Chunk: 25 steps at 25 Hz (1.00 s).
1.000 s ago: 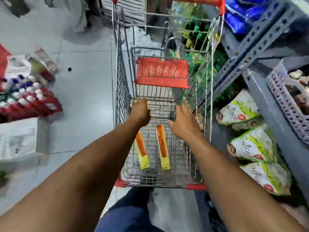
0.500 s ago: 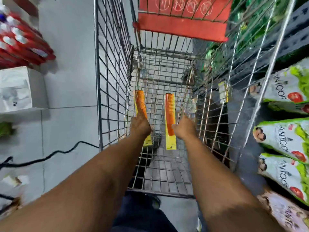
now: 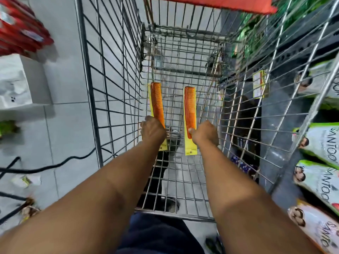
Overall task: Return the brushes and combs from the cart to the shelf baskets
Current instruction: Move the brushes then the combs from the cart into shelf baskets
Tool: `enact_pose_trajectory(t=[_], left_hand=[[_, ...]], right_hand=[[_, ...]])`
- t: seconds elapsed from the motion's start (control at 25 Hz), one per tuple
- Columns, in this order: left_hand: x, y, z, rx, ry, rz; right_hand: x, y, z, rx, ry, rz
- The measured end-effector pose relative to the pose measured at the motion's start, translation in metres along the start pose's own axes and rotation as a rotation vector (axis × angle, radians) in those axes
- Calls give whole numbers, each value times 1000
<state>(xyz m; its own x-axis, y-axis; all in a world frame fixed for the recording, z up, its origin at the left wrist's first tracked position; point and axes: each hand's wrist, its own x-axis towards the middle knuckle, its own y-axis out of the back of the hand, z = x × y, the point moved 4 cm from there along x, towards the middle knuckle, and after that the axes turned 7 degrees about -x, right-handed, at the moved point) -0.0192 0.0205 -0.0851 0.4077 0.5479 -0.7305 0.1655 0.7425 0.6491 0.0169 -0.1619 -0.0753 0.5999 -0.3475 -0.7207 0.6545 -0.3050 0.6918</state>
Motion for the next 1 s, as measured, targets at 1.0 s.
enact_pose_trajectory(t=[1.0], left_hand=[[4,6,-6,-126,69,-78]], right_hand=[[-8,-7,6,146,-77,51]])
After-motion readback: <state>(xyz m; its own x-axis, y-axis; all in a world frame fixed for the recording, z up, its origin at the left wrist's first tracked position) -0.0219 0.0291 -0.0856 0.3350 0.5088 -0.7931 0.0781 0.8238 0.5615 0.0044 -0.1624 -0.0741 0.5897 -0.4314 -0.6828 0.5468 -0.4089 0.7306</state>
